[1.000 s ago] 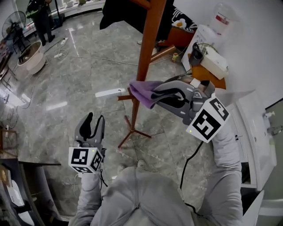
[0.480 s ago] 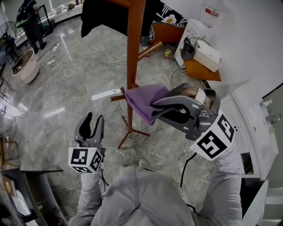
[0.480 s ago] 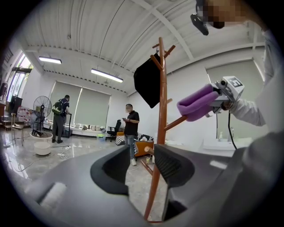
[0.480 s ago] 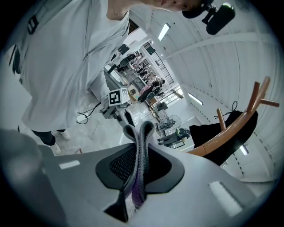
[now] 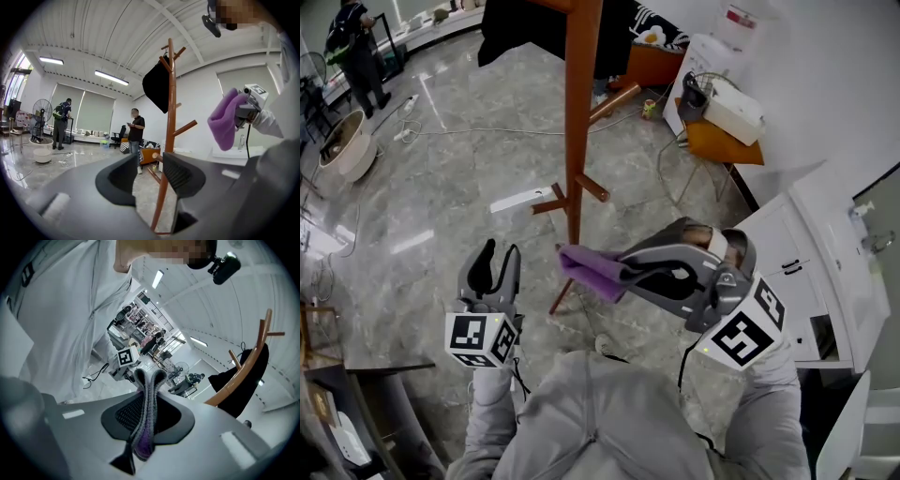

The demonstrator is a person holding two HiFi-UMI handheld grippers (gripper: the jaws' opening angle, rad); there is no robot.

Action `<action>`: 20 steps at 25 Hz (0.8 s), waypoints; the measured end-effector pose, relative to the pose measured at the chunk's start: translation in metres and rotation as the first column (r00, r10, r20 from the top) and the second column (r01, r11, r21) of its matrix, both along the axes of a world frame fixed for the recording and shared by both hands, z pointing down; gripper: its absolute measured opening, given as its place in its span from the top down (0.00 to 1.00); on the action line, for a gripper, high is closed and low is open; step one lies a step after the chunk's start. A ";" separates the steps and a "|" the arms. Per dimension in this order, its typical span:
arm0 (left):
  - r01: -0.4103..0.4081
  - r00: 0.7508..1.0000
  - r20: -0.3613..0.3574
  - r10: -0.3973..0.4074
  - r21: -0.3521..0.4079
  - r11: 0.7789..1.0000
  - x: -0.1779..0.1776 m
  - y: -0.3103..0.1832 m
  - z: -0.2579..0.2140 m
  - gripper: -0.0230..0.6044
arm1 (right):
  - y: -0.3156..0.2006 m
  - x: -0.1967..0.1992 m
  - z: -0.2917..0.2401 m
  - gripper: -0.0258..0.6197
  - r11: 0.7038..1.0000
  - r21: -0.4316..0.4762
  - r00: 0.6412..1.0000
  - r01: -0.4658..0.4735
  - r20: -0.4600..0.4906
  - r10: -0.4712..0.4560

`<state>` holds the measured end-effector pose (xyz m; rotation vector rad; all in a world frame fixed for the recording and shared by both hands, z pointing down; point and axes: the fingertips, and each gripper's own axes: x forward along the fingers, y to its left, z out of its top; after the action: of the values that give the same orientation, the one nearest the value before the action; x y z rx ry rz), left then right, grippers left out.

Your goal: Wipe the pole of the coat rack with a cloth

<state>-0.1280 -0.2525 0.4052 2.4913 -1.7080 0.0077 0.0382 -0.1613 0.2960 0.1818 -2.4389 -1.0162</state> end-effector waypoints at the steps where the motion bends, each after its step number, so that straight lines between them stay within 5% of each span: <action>1: -0.001 1.000 0.000 0.001 -0.001 1.000 -0.001 0.000 0.000 0.68 | -0.002 -0.002 0.007 0.88 1.000 -0.023 1.000 -0.019 0.016 0.019; 7: 0.005 1.000 0.004 -0.005 -0.010 1.000 -0.010 0.003 0.001 0.68 | -0.032 -0.010 0.034 0.88 0.974 -0.116 0.961 -0.192 0.177 0.211; 13: 0.017 1.000 0.007 -0.017 -0.020 1.000 -0.021 0.008 0.004 0.68 | -0.073 -0.015 0.042 0.88 0.880 -0.160 0.820 -0.447 0.321 0.475; 20: 0.038 0.999 0.010 -0.037 -0.032 0.999 -0.038 0.012 0.008 0.68 | -0.094 -0.031 0.034 0.88 0.797 -0.177 0.669 -0.578 0.455 0.587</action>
<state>-0.1656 -0.2403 0.4136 2.4398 -1.7438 0.0431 0.0074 -0.2548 0.3303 1.2798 -2.5164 -0.6948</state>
